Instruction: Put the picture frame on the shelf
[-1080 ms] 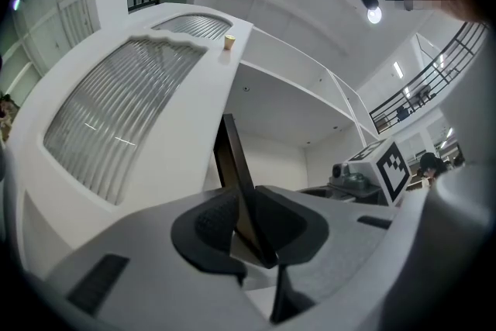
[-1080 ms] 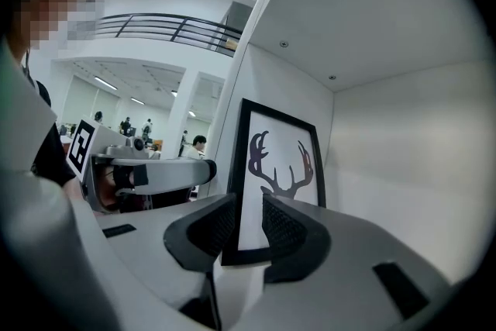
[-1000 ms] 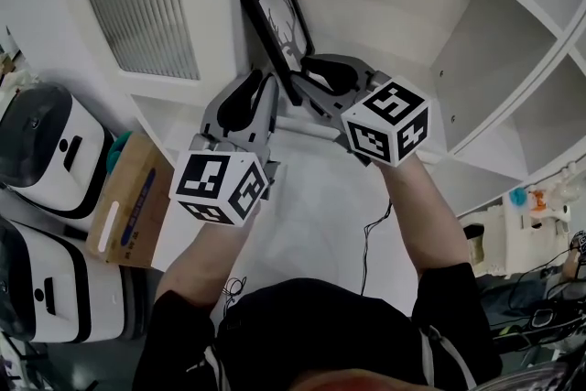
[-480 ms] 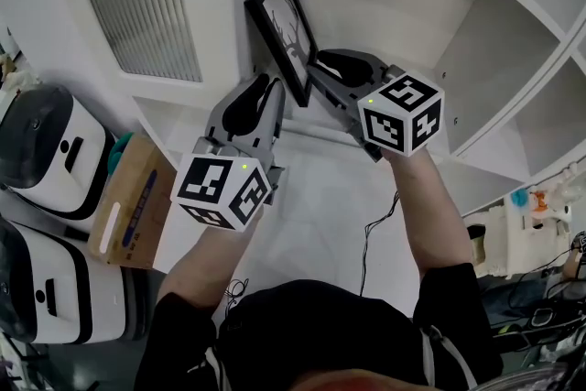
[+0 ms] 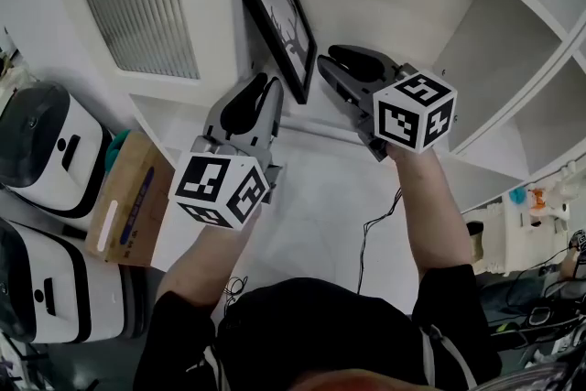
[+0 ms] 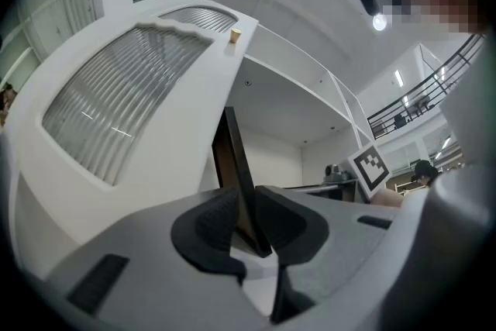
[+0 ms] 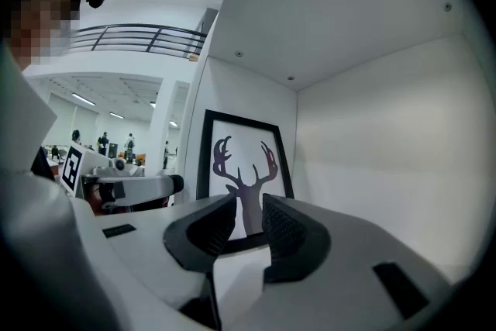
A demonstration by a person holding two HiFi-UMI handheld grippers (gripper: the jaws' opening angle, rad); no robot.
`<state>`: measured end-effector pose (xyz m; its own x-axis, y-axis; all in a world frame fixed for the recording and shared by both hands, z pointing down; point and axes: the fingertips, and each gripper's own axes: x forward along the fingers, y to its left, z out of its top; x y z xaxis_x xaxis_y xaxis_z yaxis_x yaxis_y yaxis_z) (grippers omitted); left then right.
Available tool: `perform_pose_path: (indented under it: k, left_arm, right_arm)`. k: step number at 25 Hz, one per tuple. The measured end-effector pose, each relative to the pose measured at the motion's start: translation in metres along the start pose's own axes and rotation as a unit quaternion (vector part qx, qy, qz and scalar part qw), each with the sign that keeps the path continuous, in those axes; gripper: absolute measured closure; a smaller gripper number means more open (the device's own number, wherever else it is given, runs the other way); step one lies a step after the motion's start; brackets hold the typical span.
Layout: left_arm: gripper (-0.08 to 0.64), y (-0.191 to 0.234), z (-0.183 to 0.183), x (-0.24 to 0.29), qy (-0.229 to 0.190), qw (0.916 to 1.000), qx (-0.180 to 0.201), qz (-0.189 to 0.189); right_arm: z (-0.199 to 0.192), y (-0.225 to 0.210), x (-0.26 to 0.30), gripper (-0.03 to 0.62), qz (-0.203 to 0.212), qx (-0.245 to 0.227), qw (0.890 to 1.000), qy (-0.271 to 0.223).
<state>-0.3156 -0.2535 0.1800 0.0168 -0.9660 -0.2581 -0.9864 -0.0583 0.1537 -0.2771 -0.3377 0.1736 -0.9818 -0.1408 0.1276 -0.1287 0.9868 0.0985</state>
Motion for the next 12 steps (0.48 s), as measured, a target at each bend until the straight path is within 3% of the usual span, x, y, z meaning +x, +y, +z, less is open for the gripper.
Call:
perform_pose_path:
  k: [5,12]
  left_arm:
    - [0.489,-0.003,-0.002,-0.011,0.002,1.0000,-0.001,-0.004]
    - [0.495,-0.024,-0.021,-0.045,0.037,0.9983,-0.006,-0.044]
  right_arm:
    - [0.003,0.012,-0.017,0.494,-0.005,-0.009,1.000,-0.027]
    - [-0.007,0.040,-0.066,0.494,-0.018,0.007,0.997,-0.079]
